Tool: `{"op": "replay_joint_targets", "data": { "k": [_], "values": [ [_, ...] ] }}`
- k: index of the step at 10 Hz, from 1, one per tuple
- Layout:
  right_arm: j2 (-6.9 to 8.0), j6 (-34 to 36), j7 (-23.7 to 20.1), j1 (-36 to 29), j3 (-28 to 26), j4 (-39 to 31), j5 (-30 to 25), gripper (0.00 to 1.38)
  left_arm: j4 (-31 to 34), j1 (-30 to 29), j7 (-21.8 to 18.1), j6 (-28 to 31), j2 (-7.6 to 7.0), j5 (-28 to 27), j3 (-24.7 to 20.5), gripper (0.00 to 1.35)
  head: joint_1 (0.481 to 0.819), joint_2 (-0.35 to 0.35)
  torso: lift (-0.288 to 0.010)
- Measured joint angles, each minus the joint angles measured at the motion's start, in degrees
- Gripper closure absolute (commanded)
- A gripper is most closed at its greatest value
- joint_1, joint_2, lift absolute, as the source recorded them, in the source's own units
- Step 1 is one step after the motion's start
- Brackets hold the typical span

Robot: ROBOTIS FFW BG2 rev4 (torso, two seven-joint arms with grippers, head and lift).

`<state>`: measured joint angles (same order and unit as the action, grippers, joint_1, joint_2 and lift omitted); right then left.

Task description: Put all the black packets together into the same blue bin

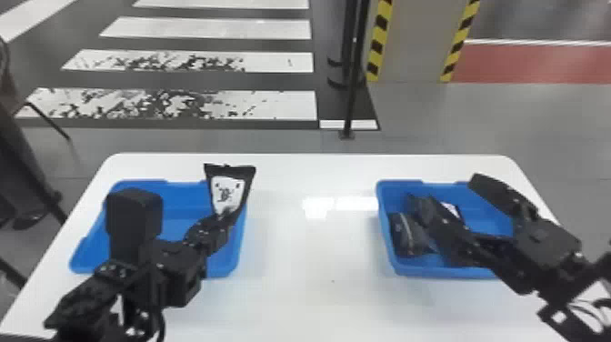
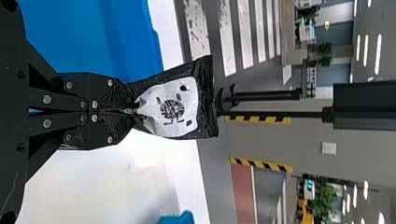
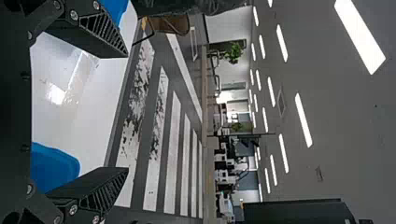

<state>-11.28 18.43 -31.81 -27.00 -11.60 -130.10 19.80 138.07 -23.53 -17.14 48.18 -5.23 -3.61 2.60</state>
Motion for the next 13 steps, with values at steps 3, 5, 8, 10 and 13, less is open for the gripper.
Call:
{"op": "replay_joint_targets", "data": {
  "k": [3,5,8,10,13],
  "values": [
    [-1.51,-0.01,0.00,7.19,7.56,6.28,4.79,0.16,0.09,0.78,-0.52,-1.18,-2.10,4.63,6.06,1.22,0.695,-0.059,-0.110],
    [-2.23,-0.01,0.00,9.83,11.73,8.84,7.11,0.16,0.09,1.87,-0.61,-2.22,-3.42,7.09,9.62,1.22,0.695,-0.067,-0.110],
    [-3.02,-0.19,0.00,13.37,17.02,11.66,9.80,0.16,0.09,4.10,-0.92,-3.16,-5.35,9.68,14.98,1.22,0.695,-0.078,-0.110],
    [-3.20,-0.24,0.07,14.46,18.17,12.58,10.18,0.72,0.09,4.39,-1.22,-3.71,-5.71,10.49,15.94,1.22,0.695,-0.086,-0.110],
    [-3.34,5.09,1.77,14.07,18.97,9.97,10.12,1.14,0.09,4.24,-1.22,-4.01,-5.50,10.40,15.36,1.22,0.695,-0.068,-0.110]
  ]
}}
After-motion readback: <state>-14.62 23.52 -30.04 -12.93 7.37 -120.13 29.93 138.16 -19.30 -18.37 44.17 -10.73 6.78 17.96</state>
